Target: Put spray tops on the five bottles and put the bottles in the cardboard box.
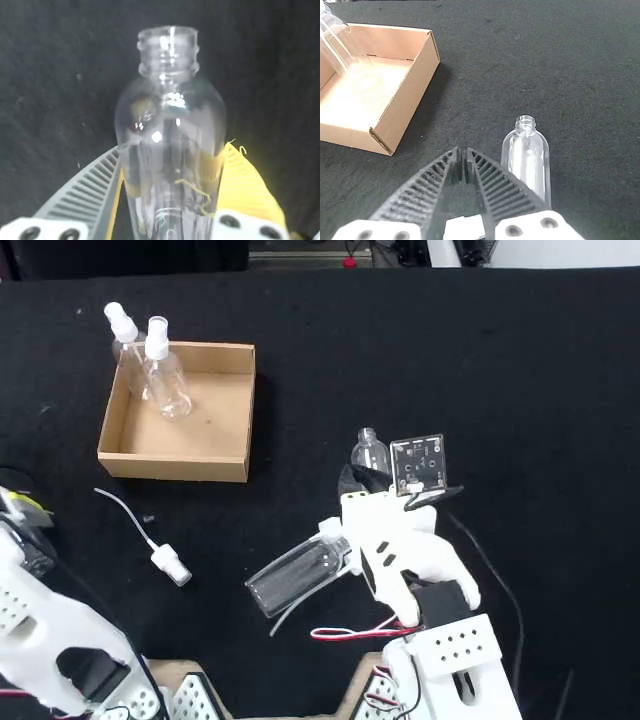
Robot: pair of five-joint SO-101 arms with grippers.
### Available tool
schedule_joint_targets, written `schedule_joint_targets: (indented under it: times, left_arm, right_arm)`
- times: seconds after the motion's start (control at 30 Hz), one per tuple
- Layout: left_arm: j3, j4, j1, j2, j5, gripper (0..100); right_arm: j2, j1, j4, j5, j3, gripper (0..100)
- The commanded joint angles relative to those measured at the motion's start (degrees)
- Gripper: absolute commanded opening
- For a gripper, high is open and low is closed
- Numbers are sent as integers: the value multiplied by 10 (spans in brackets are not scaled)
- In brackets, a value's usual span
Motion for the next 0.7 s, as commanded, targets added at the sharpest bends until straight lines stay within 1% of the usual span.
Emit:
schedule_joint_targets:
  times: [0.0,0.13,0.2,0.33,0.4,0.5,0.6,0.67]
  left_arm:
    - [95,-51,13,-101,-19,223]
    - [214,-131,14,-180,-22,110]
    - [268,-146,14,-224,-50,103]
    - [351,-136,4,-313,-137,103]
    - [372,-105,-11,-347,-197,119]
    - [383,-56,-29,-376,-268,202]
    - [383,-50,-39,-373,-307,285]
    - [383,-62,-46,-364,-314,295]
  right_arm:
    - [-10,-6,-14,-1,-7,12]
    - [-10,-6,-14,-1,-6,12]
    - [-10,-6,-14,-1,-6,12]
    - [-10,-6,-14,-1,-5,12]
    - [-10,-6,-14,-1,-5,12]
    - [-10,-6,-14,-1,-5,12]
    - [-10,-6,-14,-1,-6,12]
    - [-10,-6,-14,-1,-6,12]
